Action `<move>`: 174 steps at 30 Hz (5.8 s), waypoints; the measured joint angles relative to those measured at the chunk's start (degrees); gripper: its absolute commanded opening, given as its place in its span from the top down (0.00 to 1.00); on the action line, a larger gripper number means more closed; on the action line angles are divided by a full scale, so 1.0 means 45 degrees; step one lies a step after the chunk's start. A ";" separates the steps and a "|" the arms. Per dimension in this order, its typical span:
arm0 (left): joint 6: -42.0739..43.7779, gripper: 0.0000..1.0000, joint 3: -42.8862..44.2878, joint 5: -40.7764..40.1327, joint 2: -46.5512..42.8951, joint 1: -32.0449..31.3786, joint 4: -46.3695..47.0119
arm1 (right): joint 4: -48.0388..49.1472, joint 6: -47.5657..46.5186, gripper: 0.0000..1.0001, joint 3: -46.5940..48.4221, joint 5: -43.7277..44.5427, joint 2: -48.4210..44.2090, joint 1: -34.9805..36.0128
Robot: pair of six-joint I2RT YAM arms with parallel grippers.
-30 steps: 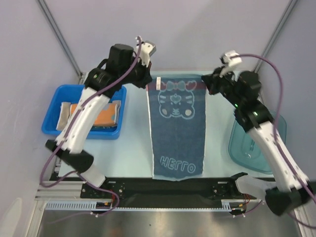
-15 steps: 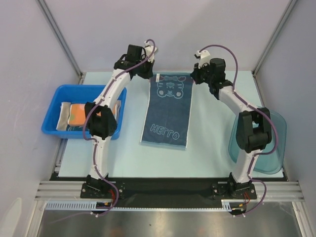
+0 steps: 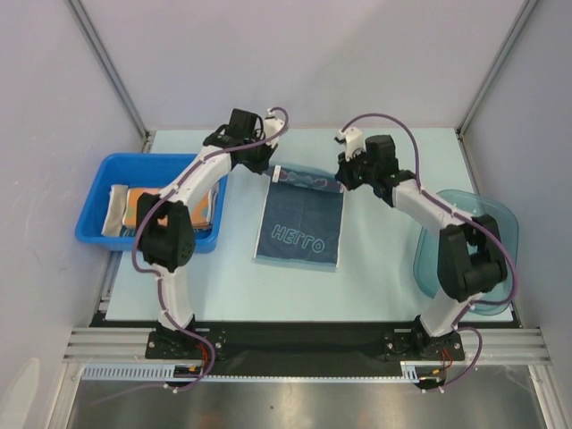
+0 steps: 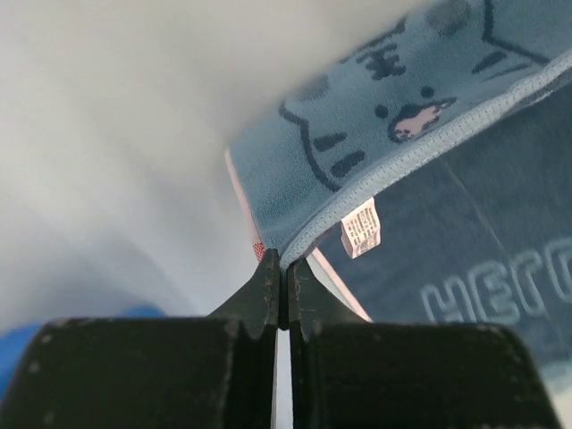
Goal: Fold and stack the towels
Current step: Fold the towel
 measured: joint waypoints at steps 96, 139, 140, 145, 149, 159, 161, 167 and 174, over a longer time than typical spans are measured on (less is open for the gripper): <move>-1.0384 0.42 -1.3872 -0.1870 -0.9185 -0.2545 0.3230 | -0.2001 1.1220 1.00 -0.8796 0.3648 -0.5260 0.2871; -1.2706 1.00 -1.5387 -0.1044 -0.8427 -0.2555 0.5931 | -0.2142 1.0627 1.00 -0.8961 0.3021 -0.5552 0.2710; -1.2706 1.00 -1.5232 -0.1054 -0.8427 -0.2555 0.5799 | -0.2200 1.0613 1.00 -0.8937 0.3026 -0.5581 0.2667; -1.2711 1.00 -1.4416 -0.1161 -0.8403 -0.2555 0.5207 | -0.2681 1.0438 1.00 -0.8500 0.2977 -0.5629 0.2327; -1.2716 1.00 -1.3245 -0.1287 -0.8014 -0.2540 0.4639 | -0.2977 1.0190 1.00 -0.7499 0.2919 -0.5600 0.1836; -1.2692 1.00 -1.1113 -0.1243 -0.6999 -0.2011 0.3793 | -0.2812 0.9209 1.00 -0.4522 0.2118 -0.4211 0.0680; -1.2672 1.00 -1.1074 -0.1151 -0.7053 -0.1977 0.3750 | -0.2851 0.9088 1.00 -0.4420 0.2021 -0.4226 0.0651; -1.2570 1.00 -1.3036 -0.0544 -0.8058 -0.1982 0.3954 | -0.3147 0.9107 1.00 -0.6358 0.1812 -0.6183 0.1030; -1.2556 1.00 -1.4994 -0.0034 -0.8228 -0.2249 0.3891 | -0.3084 0.9670 1.00 -0.9214 0.1598 -0.7266 0.2132</move>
